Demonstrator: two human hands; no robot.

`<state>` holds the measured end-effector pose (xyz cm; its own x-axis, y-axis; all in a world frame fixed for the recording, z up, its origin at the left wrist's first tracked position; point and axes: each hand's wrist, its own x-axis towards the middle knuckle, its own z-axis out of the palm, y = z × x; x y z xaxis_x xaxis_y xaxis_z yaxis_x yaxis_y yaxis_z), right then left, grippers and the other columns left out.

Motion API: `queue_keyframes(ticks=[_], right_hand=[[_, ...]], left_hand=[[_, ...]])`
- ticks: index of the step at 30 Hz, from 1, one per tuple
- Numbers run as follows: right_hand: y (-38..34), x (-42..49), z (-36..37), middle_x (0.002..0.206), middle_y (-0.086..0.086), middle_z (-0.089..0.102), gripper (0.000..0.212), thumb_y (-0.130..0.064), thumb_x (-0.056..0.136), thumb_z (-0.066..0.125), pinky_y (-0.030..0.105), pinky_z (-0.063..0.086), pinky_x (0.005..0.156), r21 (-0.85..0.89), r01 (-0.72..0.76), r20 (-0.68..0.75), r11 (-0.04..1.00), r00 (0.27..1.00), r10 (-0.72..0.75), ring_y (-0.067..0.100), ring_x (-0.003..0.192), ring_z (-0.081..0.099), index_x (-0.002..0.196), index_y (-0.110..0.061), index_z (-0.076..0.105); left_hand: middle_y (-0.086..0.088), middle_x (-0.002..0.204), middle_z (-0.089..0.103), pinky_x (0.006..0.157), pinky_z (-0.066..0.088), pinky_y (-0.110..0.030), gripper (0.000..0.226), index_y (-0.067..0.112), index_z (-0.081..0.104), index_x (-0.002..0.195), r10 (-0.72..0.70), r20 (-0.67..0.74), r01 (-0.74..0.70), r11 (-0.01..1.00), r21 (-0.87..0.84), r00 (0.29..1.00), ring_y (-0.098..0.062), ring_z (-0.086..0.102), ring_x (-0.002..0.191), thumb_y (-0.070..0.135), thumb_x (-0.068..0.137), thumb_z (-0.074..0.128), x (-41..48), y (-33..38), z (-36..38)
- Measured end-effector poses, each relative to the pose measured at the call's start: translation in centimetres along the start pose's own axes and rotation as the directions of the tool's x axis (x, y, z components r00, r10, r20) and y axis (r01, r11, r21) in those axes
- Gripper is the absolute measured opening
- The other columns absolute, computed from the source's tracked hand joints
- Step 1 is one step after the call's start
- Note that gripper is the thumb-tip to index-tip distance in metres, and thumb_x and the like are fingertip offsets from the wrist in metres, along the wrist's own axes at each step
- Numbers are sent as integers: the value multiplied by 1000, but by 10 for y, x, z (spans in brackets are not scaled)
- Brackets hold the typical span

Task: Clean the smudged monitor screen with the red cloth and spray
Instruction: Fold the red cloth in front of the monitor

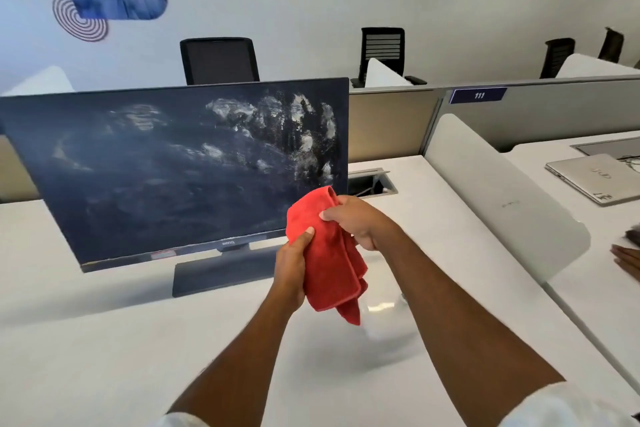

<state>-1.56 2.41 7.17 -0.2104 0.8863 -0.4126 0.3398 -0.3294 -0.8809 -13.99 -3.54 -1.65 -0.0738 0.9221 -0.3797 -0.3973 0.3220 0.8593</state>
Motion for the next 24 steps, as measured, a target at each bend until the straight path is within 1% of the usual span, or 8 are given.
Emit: queue_keyframes(ticks=[2, 4, 7, 8, 11, 14, 19, 24], right_hand=[[5, 2, 21, 123, 10, 63, 49, -15, 83, 68, 47, 49, 101, -31, 4, 124, 999, 992, 0, 29, 113, 61, 129, -13, 52], [11, 4, 38, 121, 9, 61, 53, -6, 78, 70, 45, 50, 99, -101, 31, 175, 994, 985, -13, 27, 111, 60, 126, -15, 50], [24, 7, 58, 113, 4, 64, 48, -3, 76, 73, 34, 54, 82, -107, 68, 150, 992, 987, -52, 20, 98, 63, 117, -20, 53], [30, 8, 65, 112, 4, 65, 48, -4, 76, 73, 35, 55, 82, -100, 74, 134, 992, 989, -61, 20, 98, 64, 118, -20, 55], [54, 10, 81, 114, 5, 67, 54, -6, 75, 73, 42, 53, 93, -103, 66, 72, 992, 996, -58, 23, 102, 65, 125, -18, 56], [83, 9, 94, 114, 7, 67, 49, -3, 79, 68, 45, 53, 95, -121, 45, 53, 992, 998, -39, 26, 103, 65, 125, -16, 56], [116, 12, 113, 115, 6, 65, 49, 6, 83, 52, 46, 52, 96, -114, 50, 23, 992, 999, -47, 24, 106, 62, 125, -20, 52], [133, 21, 122, 122, 4, 64, 53, 0, 83, 56, 45, 48, 99, -192, 43, -24, 980, 999, -48, 26, 112, 60, 132, -20, 50]], left_hand=[[-9, 100, 75, 84, 57, -51, 52, 14, 66, 112, 1, -47, -2, 999, -41, 999, -31, 72, 91, 52, 76, 69, -5, 0, -21], [-7, 99, 75, 83, 57, -52, 48, 17, 64, 111, -6, -94, 3, 999, -38, 996, -30, 73, 89, 51, 77, 70, -9, -1, -42], [-4, 99, 76, 80, 58, -49, 40, 21, 63, 109, -24, -103, 23, 1000, -15, 994, -28, 73, 89, 46, 79, 71, -16, -2, -66], [-4, 99, 76, 80, 58, -48, 36, 19, 64, 109, -26, -102, 25, 1000, -6, 994, -28, 72, 90, 41, 81, 70, -18, -3, -74], [-5, 97, 76, 83, 57, -46, 24, 13, 67, 108, -16, -155, 31, 995, 93, 988, -28, 70, 93, 22, 86, 67, -21, -9, -92], [-10, 95, 75, 83, 55, -45, 16, 9, 70, 99, -30, -228, 81, 973, 218, 973, -29, 68, 89, 12, 84, 68, -21, -20, -106], [-8, 83, 73, 65, 52, -32, 8, 14, 70, 80, -3, -318, 131, 914, 383, 948, -22, 63, 70, 7, 82, 67, -20, -35, -115], [-10, 84, 72, 73, 53, -39, 7, 8, 70, 85, 8, -344, 181, 840, 512, 939, -28, 63, 77, 9, 83, 64, -11, -42, -121]])
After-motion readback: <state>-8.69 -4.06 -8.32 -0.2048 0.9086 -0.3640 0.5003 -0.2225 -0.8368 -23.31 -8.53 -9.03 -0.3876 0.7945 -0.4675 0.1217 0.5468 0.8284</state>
